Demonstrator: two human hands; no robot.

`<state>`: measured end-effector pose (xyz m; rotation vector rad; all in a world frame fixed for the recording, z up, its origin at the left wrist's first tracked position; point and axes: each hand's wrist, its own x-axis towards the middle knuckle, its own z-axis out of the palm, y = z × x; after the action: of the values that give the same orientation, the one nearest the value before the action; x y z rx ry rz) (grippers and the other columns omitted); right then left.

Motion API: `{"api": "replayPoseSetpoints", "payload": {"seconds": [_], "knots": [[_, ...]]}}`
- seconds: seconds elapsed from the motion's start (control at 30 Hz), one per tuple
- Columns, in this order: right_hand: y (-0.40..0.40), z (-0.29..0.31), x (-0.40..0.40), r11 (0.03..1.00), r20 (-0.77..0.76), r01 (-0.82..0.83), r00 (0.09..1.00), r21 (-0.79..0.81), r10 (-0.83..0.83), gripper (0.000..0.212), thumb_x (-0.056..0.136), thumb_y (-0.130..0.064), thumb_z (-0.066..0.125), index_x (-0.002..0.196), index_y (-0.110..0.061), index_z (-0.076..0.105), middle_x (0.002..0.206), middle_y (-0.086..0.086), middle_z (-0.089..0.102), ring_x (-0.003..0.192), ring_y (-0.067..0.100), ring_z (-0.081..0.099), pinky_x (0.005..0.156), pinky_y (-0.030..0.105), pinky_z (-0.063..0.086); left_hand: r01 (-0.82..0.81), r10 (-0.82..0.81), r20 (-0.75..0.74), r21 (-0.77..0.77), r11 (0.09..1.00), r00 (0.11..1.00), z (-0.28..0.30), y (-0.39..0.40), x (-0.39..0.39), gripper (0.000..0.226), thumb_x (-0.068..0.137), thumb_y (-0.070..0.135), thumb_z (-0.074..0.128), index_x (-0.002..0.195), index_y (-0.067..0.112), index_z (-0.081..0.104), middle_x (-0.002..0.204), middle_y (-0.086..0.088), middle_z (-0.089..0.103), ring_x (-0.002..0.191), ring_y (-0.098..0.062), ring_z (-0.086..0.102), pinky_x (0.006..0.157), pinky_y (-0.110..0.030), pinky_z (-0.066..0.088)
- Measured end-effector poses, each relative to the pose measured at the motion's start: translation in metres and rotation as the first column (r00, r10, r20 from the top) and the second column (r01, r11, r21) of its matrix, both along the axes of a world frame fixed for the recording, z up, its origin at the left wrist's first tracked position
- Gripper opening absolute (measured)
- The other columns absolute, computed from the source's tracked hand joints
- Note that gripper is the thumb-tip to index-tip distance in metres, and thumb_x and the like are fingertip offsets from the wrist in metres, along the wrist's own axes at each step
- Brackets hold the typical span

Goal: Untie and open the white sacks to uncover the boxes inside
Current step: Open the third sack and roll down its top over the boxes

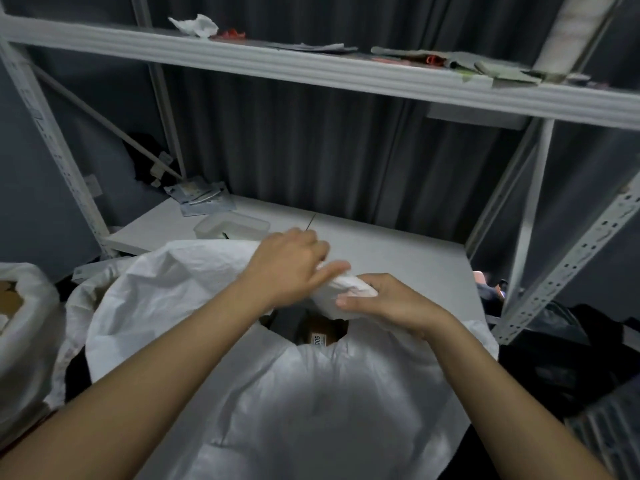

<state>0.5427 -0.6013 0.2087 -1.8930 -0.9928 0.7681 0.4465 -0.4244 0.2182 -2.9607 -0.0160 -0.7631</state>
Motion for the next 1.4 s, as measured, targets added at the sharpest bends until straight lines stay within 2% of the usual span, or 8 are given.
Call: {"api": "replayPoseSetpoints", "payload": {"seconds": [0.2, 0.37, 0.53, 0.67, 0.83, 1.0, 1.17, 1.4], "knots": [[-0.011, -0.022, 0.008, 0.985, 0.604, 0.13, 0.778, 0.115, -0.173, 0.022, 0.088, -0.046, 0.061, 0.098, -0.027, 0.064, 0.087, -0.012, 0.063, 0.077, 0.007, 0.056, 0.069, 0.026, 0.045, -0.206, 0.126, -0.216, -0.401, 0.893, 0.968, -0.002, 0.012, 0.009, 0.068, 0.09, 0.07, 0.017, 0.065, 0.017, 0.05, 0.07, -0.004, 0.061, 0.071, -0.022, 0.058, 0.06, -0.031, 0.04], [-0.018, -0.022, -0.001, 0.964, -0.078, 0.16, 0.986, 0.211, -0.147, 0.022, 0.092, -0.024, 0.062, 0.087, -0.004, 0.069, 0.073, 0.0, 0.063, 0.063, 0.003, 0.055, 0.06, 0.015, 0.043, 0.173, -0.172, -0.063, 0.007, 0.985, 0.983, -0.013, -0.011, 0.016, 0.059, 0.089, 0.067, 0.021, 0.075, 0.019, 0.054, 0.072, 0.006, 0.054, 0.073, -0.017, 0.054, 0.062, -0.03, 0.033], [-0.025, -0.036, 0.014, 0.961, 0.598, 0.258, 0.756, 0.099, -0.265, 0.033, 0.095, -0.046, 0.049, 0.085, -0.02, 0.067, 0.077, -0.005, 0.063, 0.073, 0.013, 0.057, 0.067, 0.031, 0.044, -0.048, 0.045, -0.034, -0.086, 0.995, 0.998, -0.004, 0.006, 0.024, 0.058, 0.093, 0.06, 0.028, 0.069, 0.016, 0.057, 0.069, -0.001, 0.057, 0.079, -0.022, 0.055, 0.066, -0.033, 0.032], [-0.02, -0.032, 0.013, 0.949, -0.039, 0.245, 0.97, 0.197, -0.242, 0.042, 0.093, -0.04, 0.056, 0.082, 0.0, 0.064, 0.067, 0.001, 0.057, 0.063, 0.013, 0.05, 0.064, 0.027, 0.039, 0.15, -0.151, 0.008, 0.08, 0.985, 0.989, -0.022, -0.02, 0.034, 0.056, 0.091, 0.058, 0.024, 0.072, 0.017, 0.057, 0.067, -0.003, 0.062, 0.066, -0.027, 0.059, 0.06, -0.032, 0.036], [-0.035, -0.041, 0.023, 0.978, 0.566, 0.207, 0.808, -0.016, -0.162, 0.035, 0.096, -0.045, 0.048, 0.078, -0.016, 0.056, 0.067, -0.004, 0.058, 0.066, 0.016, 0.053, 0.064, 0.035, 0.041, -0.01, 0.014, 0.017, -0.215, 0.977, 1.0, -0.017, 0.005, 0.041, 0.058, 0.098, 0.055, 0.026, 0.062, 0.016, 0.049, 0.058, 0.001, 0.053, 0.062, -0.024, 0.055, 0.062, -0.03, 0.024], [-0.03, -0.03, 0.019, 0.949, -0.077, 0.242, 0.97, 0.202, -0.231, 0.028, 0.096, -0.035, 0.052, 0.085, -0.014, 0.066, 0.071, -0.006, 0.06, 0.066, 0.006, 0.053, 0.064, 0.023, 0.042, 0.257, -0.256, -0.036, 0.01, 0.966, 0.966, -0.027, -0.02, 0.051, 0.062, 0.092, 0.06, 0.017, 0.078, 0.019, 0.062, 0.071, 0.0, 0.061, 0.07, -0.022, 0.056, 0.065, -0.031, 0.032], [-0.035, -0.041, 0.022, 0.951, 0.527, 0.295, 0.796, 0.093, -0.298, 0.026, 0.098, -0.037, 0.048, 0.087, -0.017, 0.061, 0.073, -0.005, 0.06, 0.068, 0.013, 0.054, 0.065, 0.033, 0.043, 0.036, -0.056, -0.068, -0.258, 0.965, 0.996, -0.016, -0.002, 0.061, 0.062, 0.096, 0.06, 0.025, 0.059, 0.016, 0.05, 0.057, 0.005, 0.049, 0.059, -0.016, 0.049, 0.058, -0.031, 0.027], [-0.041, -0.023, 0.024, 0.973, 0.126, 0.192, 0.97, 0.126, -0.207, 0.018, 0.098, -0.029, 0.052, 0.096, -0.018, 0.066, 0.076, -0.01, 0.063, 0.066, 0.006, 0.054, 0.064, 0.022, 0.044, 0.27, -0.3, -0.169, -0.18, 0.946, 0.939, -0.018, 0.0, 0.064, 0.06, 0.075, 0.08, 0.026, 0.078, 0.023, 0.046, 0.065, 0.011, 0.047, 0.067, -0.012, 0.046, 0.055, -0.029, 0.029]]}}
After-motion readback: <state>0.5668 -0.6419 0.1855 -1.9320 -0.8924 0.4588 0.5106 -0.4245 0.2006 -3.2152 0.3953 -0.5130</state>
